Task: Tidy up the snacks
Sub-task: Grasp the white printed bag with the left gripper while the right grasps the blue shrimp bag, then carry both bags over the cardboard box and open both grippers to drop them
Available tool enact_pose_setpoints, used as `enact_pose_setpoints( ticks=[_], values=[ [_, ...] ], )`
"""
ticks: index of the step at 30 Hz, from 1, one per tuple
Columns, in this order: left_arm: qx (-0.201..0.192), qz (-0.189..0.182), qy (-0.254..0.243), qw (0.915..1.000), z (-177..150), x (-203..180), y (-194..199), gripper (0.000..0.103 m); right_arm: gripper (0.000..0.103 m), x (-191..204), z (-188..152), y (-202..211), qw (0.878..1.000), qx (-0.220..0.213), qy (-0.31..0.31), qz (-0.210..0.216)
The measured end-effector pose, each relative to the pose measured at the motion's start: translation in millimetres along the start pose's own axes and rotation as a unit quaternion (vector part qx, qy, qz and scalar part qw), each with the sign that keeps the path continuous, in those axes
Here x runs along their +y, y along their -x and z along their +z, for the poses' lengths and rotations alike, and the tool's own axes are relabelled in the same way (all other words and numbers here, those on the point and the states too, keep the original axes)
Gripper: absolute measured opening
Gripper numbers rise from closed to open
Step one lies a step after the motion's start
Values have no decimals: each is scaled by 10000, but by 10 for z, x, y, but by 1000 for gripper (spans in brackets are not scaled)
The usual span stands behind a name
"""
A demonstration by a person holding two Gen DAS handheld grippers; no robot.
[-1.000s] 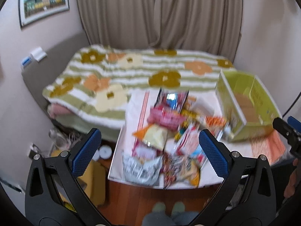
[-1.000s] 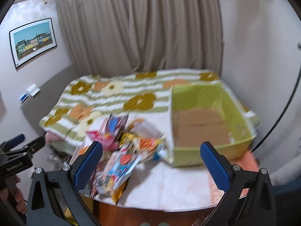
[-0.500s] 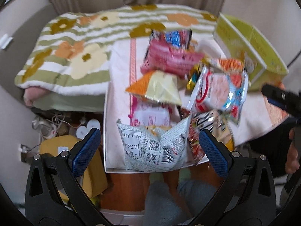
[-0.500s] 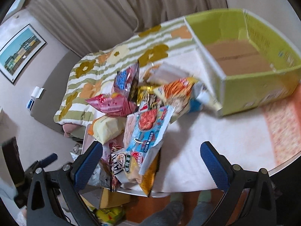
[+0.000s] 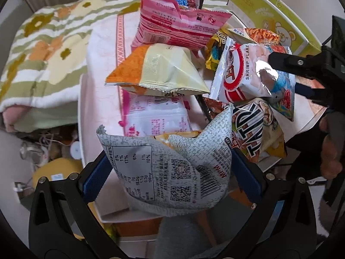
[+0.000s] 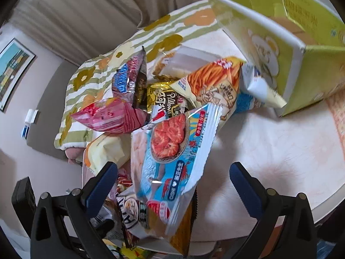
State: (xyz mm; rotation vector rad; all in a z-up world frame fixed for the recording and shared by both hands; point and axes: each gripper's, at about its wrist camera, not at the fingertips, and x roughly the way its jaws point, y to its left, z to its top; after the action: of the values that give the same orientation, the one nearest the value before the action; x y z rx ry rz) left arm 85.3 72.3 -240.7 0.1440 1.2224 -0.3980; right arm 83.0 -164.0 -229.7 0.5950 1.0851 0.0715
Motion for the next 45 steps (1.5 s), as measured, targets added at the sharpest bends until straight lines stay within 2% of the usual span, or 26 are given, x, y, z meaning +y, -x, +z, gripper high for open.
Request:
enact_pose_setpoints(
  ticks=[5,7,10,11,12,14,17,24,32,38,45],
  values=[
    [43,-218,-45,9997,34,18,-86,102,103,-40,19,-85,9999,42,-117,-8],
    [95,-393,25,9992,52,33,-104,92,102,-42,25,-128,9998,74,-167,35],
    [120,-517,-7,9986,69,16,-94,82,92,-43,32,-169,9996,114,-202,134],
    [124,-506,-28,9986,67,-6,-84,80,84,-40,34,-184,9996,135,-199,147],
    [139,-511,-33,9986,74,-9,-83,79,82,-37,26,-198,9995,164,-198,160],
    [140,-539,-10,9984,75,0,-72,75,65,-44,25,-235,9991,217,-249,251],
    [117,-581,0,9982,63,31,-35,70,58,-65,2,-207,9990,169,-304,292],
    [-38,-537,28,9985,43,84,151,68,56,6,-42,-32,9992,-32,-298,252],
    [-446,-555,67,9974,220,131,569,68,55,101,-48,347,9990,-288,-242,254],
    [-948,-573,10,9938,573,25,901,68,55,120,111,773,9975,-612,-124,344],
    [-1500,-468,57,9876,1159,-389,1183,68,55,-71,562,1316,9930,-1099,271,329]
  ],
)
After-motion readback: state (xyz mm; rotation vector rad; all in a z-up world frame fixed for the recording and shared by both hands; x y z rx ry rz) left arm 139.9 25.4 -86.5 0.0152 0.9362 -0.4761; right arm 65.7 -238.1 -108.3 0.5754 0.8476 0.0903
